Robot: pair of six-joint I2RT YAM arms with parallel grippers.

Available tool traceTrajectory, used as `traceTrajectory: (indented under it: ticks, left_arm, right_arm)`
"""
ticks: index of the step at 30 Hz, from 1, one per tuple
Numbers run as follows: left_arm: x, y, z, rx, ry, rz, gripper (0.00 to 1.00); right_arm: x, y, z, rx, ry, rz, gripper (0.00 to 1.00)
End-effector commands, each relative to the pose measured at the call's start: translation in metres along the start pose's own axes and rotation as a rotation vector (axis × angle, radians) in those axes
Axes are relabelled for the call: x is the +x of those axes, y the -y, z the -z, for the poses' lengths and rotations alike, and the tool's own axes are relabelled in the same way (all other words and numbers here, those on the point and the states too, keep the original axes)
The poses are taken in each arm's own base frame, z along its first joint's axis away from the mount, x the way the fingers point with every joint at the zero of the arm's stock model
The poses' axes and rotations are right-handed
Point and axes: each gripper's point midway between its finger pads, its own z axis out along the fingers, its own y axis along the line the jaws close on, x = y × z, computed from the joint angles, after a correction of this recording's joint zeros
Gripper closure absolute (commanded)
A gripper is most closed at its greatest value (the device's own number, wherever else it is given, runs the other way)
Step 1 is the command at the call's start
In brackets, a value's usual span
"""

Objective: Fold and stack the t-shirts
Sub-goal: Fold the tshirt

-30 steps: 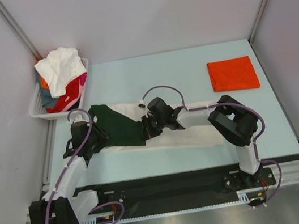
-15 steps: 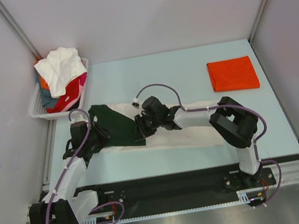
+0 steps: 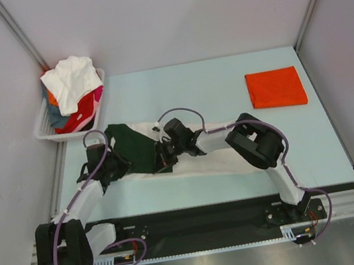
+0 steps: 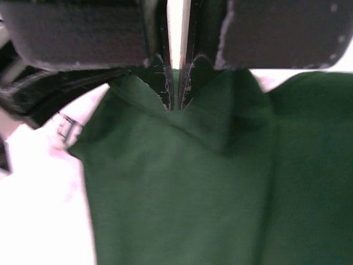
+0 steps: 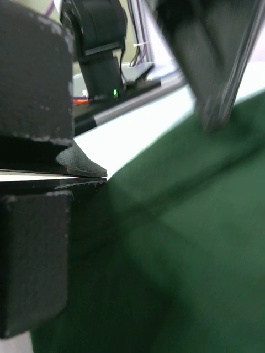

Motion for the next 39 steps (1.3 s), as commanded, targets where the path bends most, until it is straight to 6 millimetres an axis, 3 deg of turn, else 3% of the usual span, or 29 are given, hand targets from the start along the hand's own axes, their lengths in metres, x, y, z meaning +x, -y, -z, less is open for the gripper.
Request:
traceTrajectory:
  ticks: [1,5,9,14,18,26,32,39]
  left_arm:
    - [0.002,-0.026,-0.004,-0.102,0.021,0.084,0.90]
    - [0.006,-0.043,-0.006,-0.167,0.036,0.120,0.90]
    - [0.000,-0.057,-0.006,-0.235,0.084,0.133,0.90]
    - [-0.024,-0.037,0.000,-0.174,0.149,0.061,0.87]
    - [-0.040,-0.020,0.005,-0.120,0.185,-0.001,0.84]
    - [-0.045,-0.014,0.005,-0.101,0.193,-0.032,0.83]
    - [-0.055,-0.008,0.019,-0.091,0.243,-0.036,0.81]
    - [-0.058,-0.002,0.032,-0.079,0.260,-0.044,0.79]
  right_arm:
    - [0.014,0.013,-0.006,-0.028,-0.042,-0.075,1.00]
    - [0.026,0.028,-0.005,0.016,-0.063,-0.107,1.00]
    - [0.021,0.019,0.003,0.004,-0.045,-0.093,1.00]
    - [0.001,-0.006,0.011,-0.024,-0.013,-0.052,1.00]
    - [-0.015,-0.024,0.006,-0.050,0.002,-0.035,1.00]
    - [-0.029,-0.036,-0.017,-0.083,0.002,-0.061,1.00]
    - [-0.013,-0.026,-0.047,-0.094,-0.065,-0.132,1.00]
    - [0.015,0.018,-0.071,0.069,-0.124,-0.197,1.00]
